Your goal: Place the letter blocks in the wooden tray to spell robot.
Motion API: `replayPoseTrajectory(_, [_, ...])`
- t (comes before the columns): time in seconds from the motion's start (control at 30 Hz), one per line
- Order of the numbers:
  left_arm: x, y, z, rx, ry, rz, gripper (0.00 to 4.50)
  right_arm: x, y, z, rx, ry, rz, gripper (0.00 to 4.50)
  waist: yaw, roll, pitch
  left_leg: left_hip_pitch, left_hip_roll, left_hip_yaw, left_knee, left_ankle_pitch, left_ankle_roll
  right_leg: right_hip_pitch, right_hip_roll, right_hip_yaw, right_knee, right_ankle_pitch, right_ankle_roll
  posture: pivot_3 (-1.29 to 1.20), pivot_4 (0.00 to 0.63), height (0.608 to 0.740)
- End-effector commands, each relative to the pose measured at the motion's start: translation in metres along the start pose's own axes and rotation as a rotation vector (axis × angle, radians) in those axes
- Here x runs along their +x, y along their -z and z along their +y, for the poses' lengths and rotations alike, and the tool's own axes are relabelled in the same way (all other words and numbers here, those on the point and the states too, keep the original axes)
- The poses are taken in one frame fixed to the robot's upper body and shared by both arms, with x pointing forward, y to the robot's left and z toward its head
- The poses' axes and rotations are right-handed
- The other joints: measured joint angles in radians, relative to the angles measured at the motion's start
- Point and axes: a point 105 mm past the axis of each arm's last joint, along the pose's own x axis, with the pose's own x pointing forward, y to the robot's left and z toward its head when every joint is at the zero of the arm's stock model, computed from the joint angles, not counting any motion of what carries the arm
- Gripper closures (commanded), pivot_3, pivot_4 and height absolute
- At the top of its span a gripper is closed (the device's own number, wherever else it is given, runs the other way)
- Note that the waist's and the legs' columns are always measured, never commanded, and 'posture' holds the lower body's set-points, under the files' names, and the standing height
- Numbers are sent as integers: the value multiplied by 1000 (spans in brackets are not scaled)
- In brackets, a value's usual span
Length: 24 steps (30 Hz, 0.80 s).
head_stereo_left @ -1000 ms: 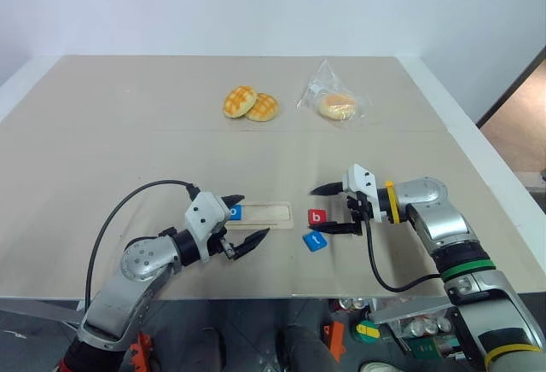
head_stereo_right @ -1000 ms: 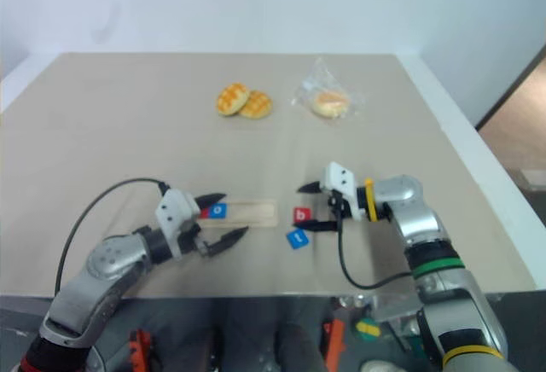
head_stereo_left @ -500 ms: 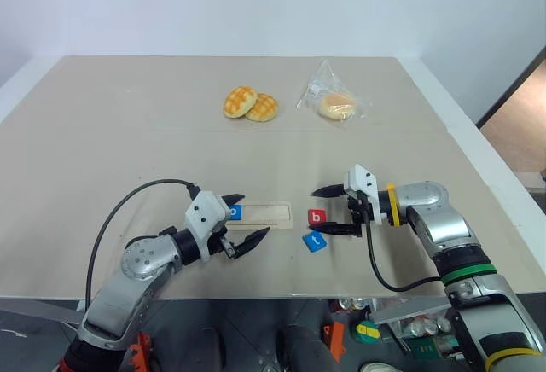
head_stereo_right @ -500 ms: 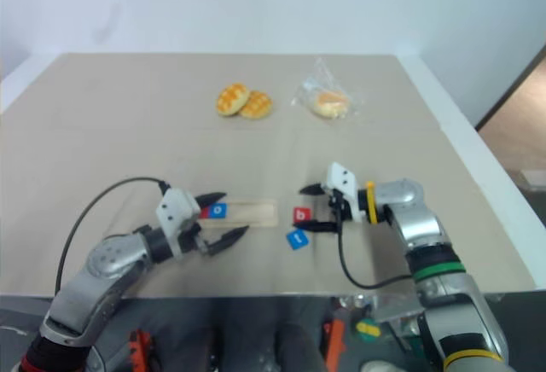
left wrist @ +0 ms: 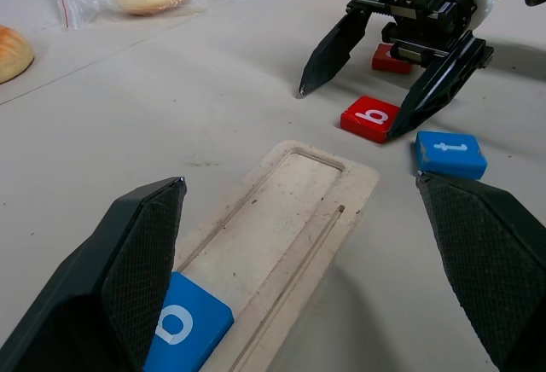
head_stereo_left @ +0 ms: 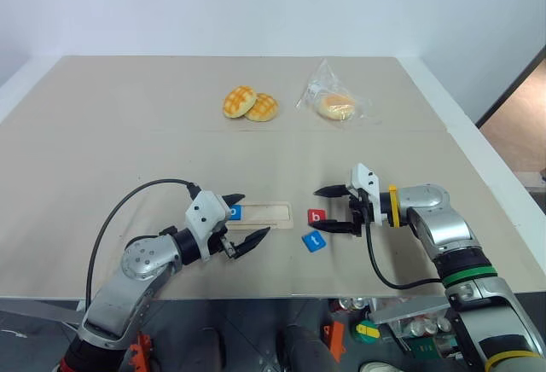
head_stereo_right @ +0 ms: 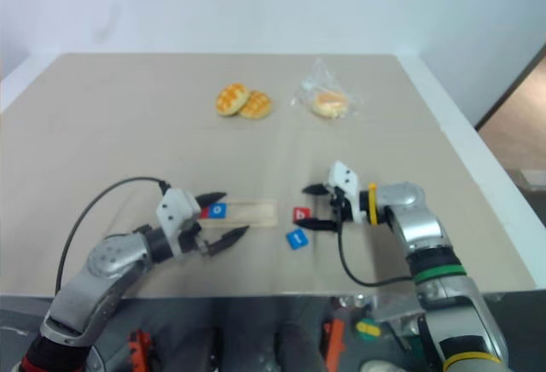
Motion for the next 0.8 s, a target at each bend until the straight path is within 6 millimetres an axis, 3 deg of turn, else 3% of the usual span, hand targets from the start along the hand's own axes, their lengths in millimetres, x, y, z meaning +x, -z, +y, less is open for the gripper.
replayPoseTrajectory(0.03, [2, -9, -2, 28, 10, -27, 0, -6, -13, -3, -22, 15, -37, 287, 0, 0, 0, 0, 0, 0, 0, 0, 0, 0, 0, 0, 0, 0, 0, 0, 150, 740])
replayPoseTrajectory(0.23, [2, -9, -1, 28, 6, -26, 0, -3, -4, -1, -25, 23, -16, 287, 0, 0, 0, 0, 0, 0, 0, 0, 0, 0, 0, 0, 0, 0, 0, 0, 150, 740])
replayPoseTrajectory(0.5, [2, -8, -1, 12, 1, -23, 0, 2, -16, 13, -71, 58, -49, 287, 0, 0, 0, 0, 0, 0, 0, 0, 0, 0, 0, 0, 0, 0, 0, 0, 150, 740])
replayPoseTrajectory(0.8, [5, -7, -1, 4, 10, -24, 0, -2, -11, 20, -72, 128, -30, 287, 0, 0, 0, 0, 0, 0, 0, 0, 0, 0, 0, 0, 0, 0, 0, 0, 150, 740])
